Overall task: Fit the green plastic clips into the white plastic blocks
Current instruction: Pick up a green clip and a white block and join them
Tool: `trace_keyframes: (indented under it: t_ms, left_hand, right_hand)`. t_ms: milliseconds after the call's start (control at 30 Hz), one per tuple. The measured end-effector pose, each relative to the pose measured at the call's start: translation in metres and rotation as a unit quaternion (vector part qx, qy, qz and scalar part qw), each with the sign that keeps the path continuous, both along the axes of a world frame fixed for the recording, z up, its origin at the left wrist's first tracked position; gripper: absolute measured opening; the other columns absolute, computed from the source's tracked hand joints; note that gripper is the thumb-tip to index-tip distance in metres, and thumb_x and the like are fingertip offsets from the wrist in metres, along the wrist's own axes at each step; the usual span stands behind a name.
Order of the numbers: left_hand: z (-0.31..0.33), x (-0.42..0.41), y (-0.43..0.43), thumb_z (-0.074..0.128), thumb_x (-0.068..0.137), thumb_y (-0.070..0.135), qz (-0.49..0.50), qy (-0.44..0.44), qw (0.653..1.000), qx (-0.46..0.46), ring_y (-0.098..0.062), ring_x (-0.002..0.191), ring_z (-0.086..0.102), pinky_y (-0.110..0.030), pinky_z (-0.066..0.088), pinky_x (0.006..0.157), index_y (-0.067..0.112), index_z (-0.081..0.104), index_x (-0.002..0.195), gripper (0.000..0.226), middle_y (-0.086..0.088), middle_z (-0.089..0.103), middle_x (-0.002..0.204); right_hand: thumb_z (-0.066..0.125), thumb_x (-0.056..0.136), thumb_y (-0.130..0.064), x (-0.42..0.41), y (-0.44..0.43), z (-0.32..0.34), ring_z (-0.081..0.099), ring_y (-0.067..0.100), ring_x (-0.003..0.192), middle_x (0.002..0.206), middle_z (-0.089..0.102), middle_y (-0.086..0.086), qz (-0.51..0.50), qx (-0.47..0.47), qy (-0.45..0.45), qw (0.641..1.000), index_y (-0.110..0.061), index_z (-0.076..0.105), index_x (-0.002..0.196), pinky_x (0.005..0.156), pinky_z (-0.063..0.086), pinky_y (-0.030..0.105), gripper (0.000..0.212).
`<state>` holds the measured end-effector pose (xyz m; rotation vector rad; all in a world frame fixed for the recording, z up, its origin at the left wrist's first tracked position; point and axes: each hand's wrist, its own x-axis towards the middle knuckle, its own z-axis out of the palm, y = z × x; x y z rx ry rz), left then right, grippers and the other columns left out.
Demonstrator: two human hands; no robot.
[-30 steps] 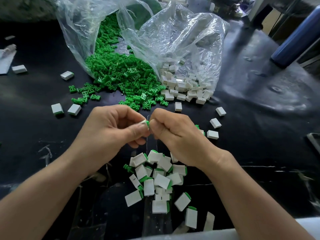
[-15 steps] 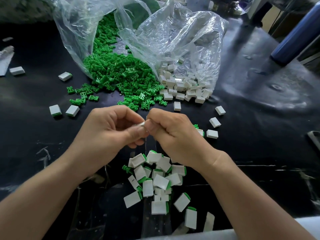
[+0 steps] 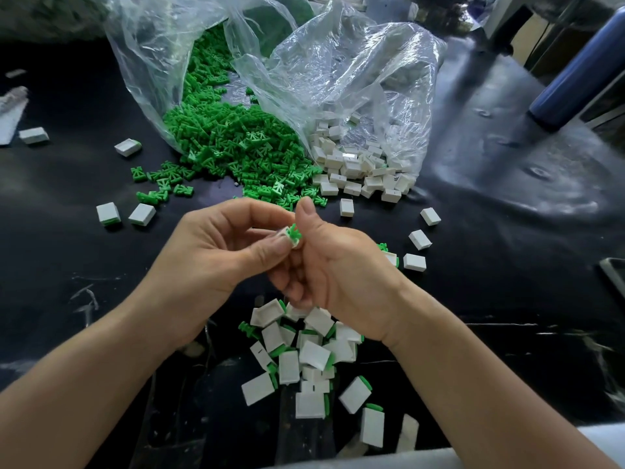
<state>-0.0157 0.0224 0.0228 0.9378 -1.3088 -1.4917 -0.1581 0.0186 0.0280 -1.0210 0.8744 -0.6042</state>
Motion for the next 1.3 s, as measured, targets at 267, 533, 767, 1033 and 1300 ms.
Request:
trace_keyframes:
  t_ms: [267, 533, 767, 1033, 1300]
  left_hand:
    - [-0.0030, 0.0010, -0.0008, 0.065, 0.062, 0.017, 0.010, 0.011, 1.000, 0.010, -0.029, 0.056, 0.059, -0.034, 0.056, 0.060, -0.006, 0.065, 0.088, 0.035, -0.014, 0.063, 0.059]
    - [-0.0036, -0.0009, 0.0014, 0.061, 0.068, 0.004, 0.004, -0.005, 0.999, -0.037, -0.023, 0.055, 0.062, -0.027, 0.054, 0.058, -0.003, 0.067, 0.092, 0.025, -0.014, 0.064, 0.063]
    - [-0.0041, -0.0003, -0.0005, 0.066, 0.065, 0.017, -0.023, 0.017, 1.000, 0.001, -0.026, 0.053, 0.062, -0.029, 0.054, 0.055, 0.004, 0.072, 0.084, 0.024, -0.014, 0.064, 0.060]
    - [0.0020, -0.0008, 0.0010, 0.064, 0.064, 0.019, -0.011, 0.044, 0.999, -0.004, -0.026, 0.051, 0.063, -0.027, 0.053, 0.053, 0.005, 0.072, 0.078, 0.022, -0.013, 0.066, 0.061]
    - [0.0020, 0.0036, -0.0021, 0.061, 0.065, 0.007, -0.003, 0.038, 0.999, 0.022, -0.028, 0.060, 0.066, -0.029, 0.056, 0.062, -0.001, 0.070, 0.086, 0.024, -0.016, 0.071, 0.071]
  right_hand:
    - [0.039, 0.074, -0.049, -0.0005, 0.0018, 0.0041, 0.035, 0.008, 0.049, 0.059, 0.042, -0.001, -0.019, -0.001, -0.015, 1.000, -0.004, 0.051, 0.087, 0.048, 0.028, 0.020, 0.049]
    - [0.035, 0.094, -0.040, 0.0013, 0.0049, 0.0039, 0.032, 0.008, 0.050, 0.056, 0.039, -0.003, -0.043, -0.003, 0.031, 0.999, -0.011, 0.047, 0.078, 0.048, 0.025, 0.021, 0.035]
    - [0.034, 0.094, -0.041, 0.0011, 0.0039, 0.0009, 0.032, 0.010, 0.052, 0.057, 0.040, -0.002, -0.022, -0.024, 0.034, 0.999, -0.004, 0.054, 0.092, 0.049, 0.026, 0.022, 0.043]
    - [0.032, 0.095, -0.040, -0.0030, 0.0010, 0.0038, 0.039, 0.007, 0.047, 0.054, 0.049, -0.005, -0.009, -0.056, 0.052, 0.997, -0.012, 0.049, 0.071, 0.047, 0.028, 0.020, 0.040]
    - [0.037, 0.093, -0.038, -0.0059, 0.0008, 0.0073, 0.039, 0.006, 0.050, 0.058, 0.048, -0.005, -0.003, -0.103, 0.098, 0.990, -0.012, 0.051, 0.076, 0.048, 0.029, 0.017, 0.034]
